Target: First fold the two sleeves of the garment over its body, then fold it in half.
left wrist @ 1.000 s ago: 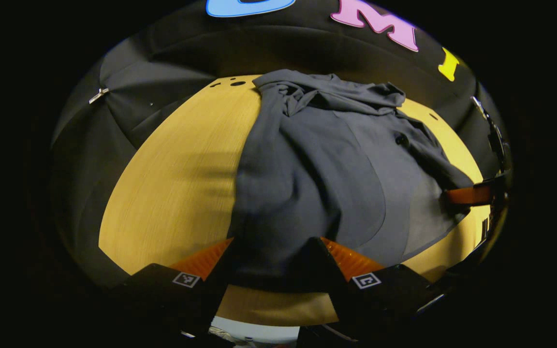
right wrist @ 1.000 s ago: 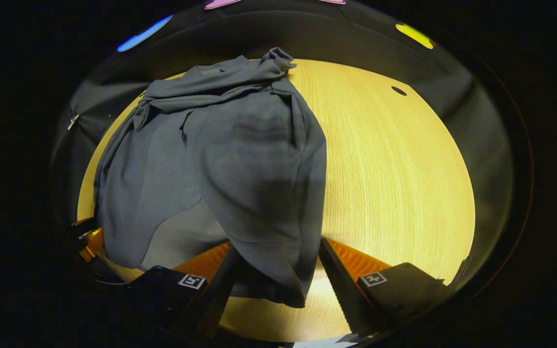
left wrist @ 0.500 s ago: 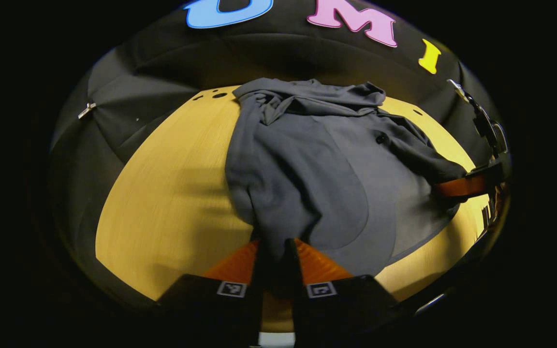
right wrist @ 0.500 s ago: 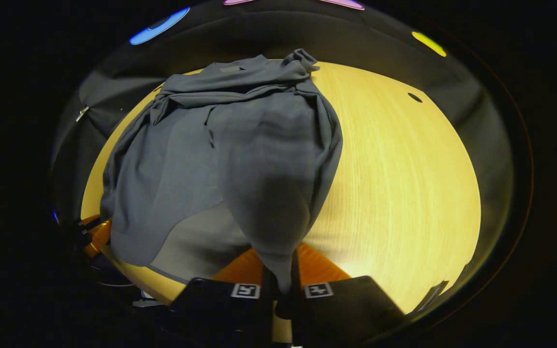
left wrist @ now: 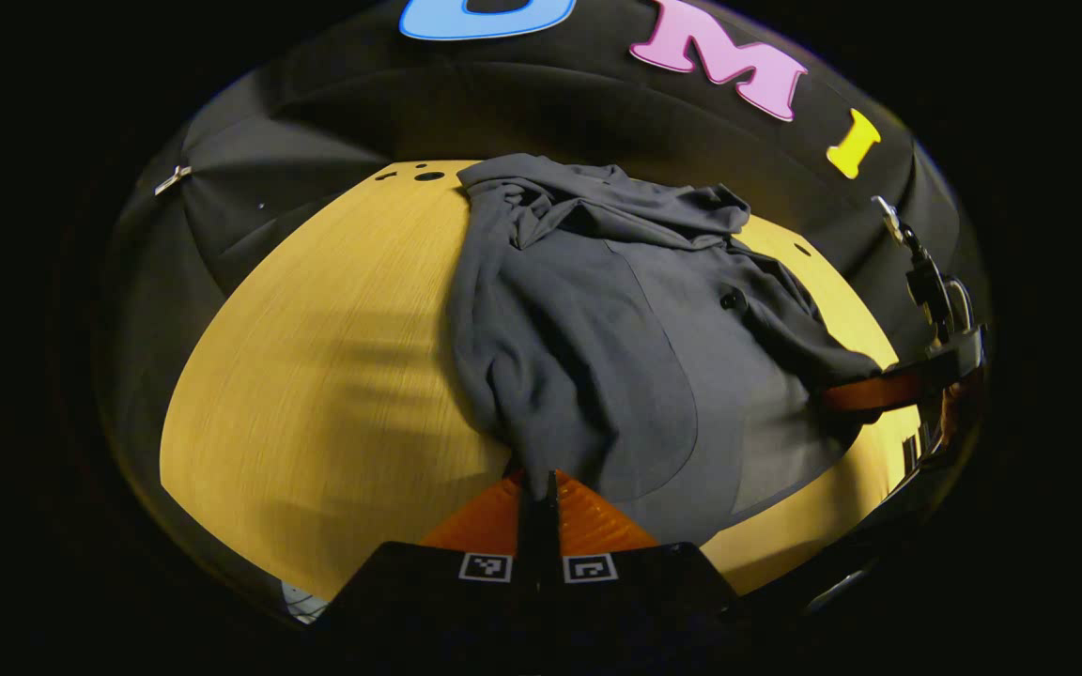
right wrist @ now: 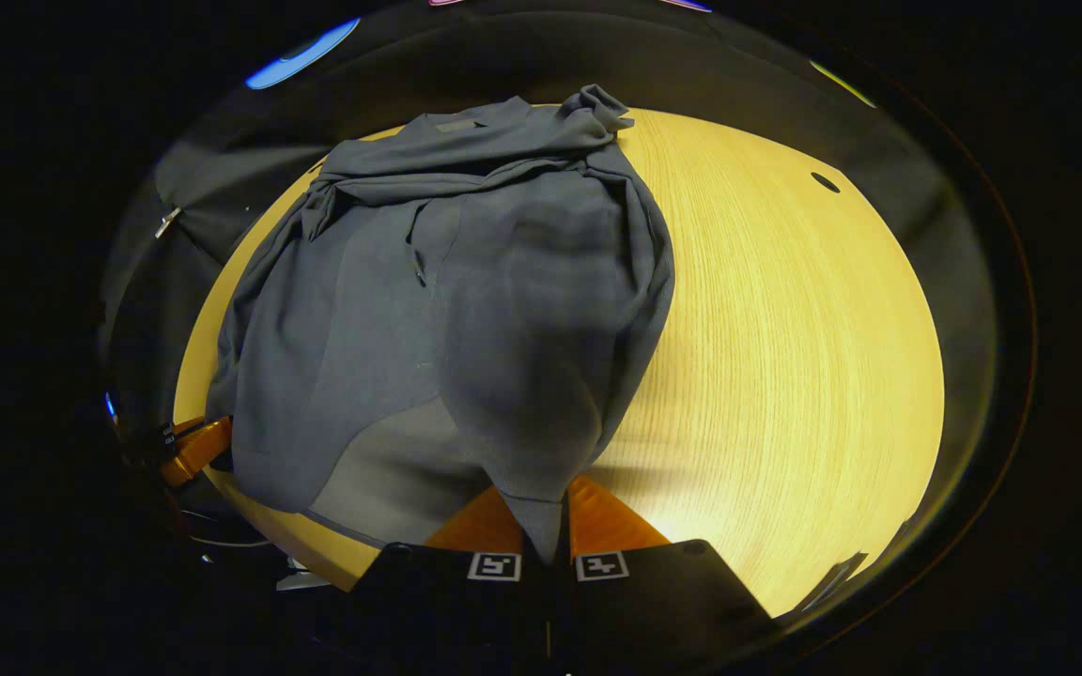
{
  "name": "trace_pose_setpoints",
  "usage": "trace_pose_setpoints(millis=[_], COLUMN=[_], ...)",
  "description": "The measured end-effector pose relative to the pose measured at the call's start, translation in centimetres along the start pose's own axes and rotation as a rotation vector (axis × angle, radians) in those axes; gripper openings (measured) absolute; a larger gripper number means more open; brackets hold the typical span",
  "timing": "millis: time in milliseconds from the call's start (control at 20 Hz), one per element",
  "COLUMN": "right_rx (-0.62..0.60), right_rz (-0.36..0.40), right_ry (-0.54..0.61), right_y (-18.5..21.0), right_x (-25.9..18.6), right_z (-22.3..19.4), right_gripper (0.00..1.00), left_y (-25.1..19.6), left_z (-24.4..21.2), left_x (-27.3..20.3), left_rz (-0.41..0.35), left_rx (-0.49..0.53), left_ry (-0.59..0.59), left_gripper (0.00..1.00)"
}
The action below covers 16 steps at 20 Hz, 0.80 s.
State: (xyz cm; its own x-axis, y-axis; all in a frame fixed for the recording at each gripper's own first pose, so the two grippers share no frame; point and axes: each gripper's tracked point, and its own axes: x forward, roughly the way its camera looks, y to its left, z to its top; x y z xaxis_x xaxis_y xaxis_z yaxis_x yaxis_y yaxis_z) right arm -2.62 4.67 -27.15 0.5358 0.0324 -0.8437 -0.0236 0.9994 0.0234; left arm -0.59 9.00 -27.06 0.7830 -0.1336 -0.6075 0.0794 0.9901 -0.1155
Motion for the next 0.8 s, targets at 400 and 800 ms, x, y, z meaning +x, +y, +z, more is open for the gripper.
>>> trace_pose_setpoints(millis=[400, 800], right_rx=[0.088, 0.062], right_rz=[0.102, 0.158], right_ry=[-0.027, -0.137], right_y=[1.1, 1.7], right_x=[-2.3, -3.9], right_z=[2.5, 9.5], right_gripper=[0.07, 0.07], left_y=[-2.6, -3.1], left_z=[5.5, 12.7], left_x=[-1.9, -1.7], left_rz=[-0.047, -0.034], left_rx=[-0.073, -0.097], left_ry=[-0.069, -0.144], left_gripper=[0.06, 0.06])
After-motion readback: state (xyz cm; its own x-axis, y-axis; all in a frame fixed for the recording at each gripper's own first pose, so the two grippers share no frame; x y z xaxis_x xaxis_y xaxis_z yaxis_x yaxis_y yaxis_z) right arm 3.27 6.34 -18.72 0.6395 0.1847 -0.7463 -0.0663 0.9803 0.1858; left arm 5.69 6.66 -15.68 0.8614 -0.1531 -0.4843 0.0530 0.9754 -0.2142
